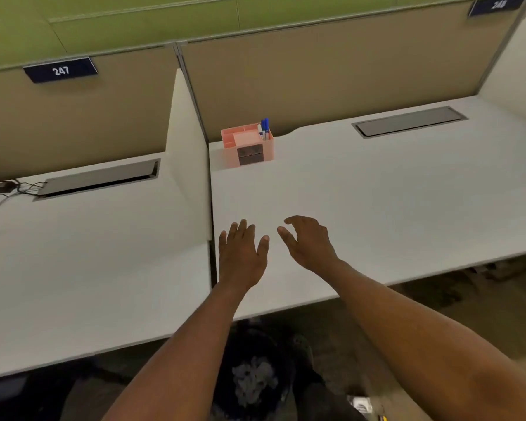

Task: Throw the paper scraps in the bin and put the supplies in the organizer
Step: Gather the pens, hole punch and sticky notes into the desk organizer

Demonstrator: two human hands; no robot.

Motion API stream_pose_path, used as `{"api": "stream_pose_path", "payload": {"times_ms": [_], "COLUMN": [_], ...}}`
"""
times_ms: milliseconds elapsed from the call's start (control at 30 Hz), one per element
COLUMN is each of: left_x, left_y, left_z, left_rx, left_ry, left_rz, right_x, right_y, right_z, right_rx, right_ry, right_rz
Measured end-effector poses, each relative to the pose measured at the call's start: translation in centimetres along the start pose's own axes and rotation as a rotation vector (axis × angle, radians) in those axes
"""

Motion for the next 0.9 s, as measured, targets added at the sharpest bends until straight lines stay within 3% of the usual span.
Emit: {"api": "stream_pose_path", "payload": {"times_ms": [267, 567, 900], "left_x": [0.9, 6.7, 13.4], "left_y": [13.9, 20.6, 26.7], "left_z": [0.1, 1.0, 14.2], "left_rx": [-0.048, -0.052, -0.176], "left_ry": [0.037, 0.154, 0.246], "left_rz": [0.07, 0.16, 0.022], "right_x": [-0.3, 4.3, 18.7], "right_y": [15.9, 24.3, 31.7], "right_z": [-4.1, -8.0, -8.2], "right_rx": [-0.002, 0.067, -0.011], "right_ry": [0.086, 0.156, 0.065], "right_rz": [0.063, 0.146, 0.205]}}
Point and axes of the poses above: each hand's wrist, its own y-axis away from the middle knuckle, its own z-axis out of the palm, x = y × z, the point moved 1 cm from there along -y, towards the middle knuckle, and after that the axes turned 3 degrees about x, right-handed, at the moved point
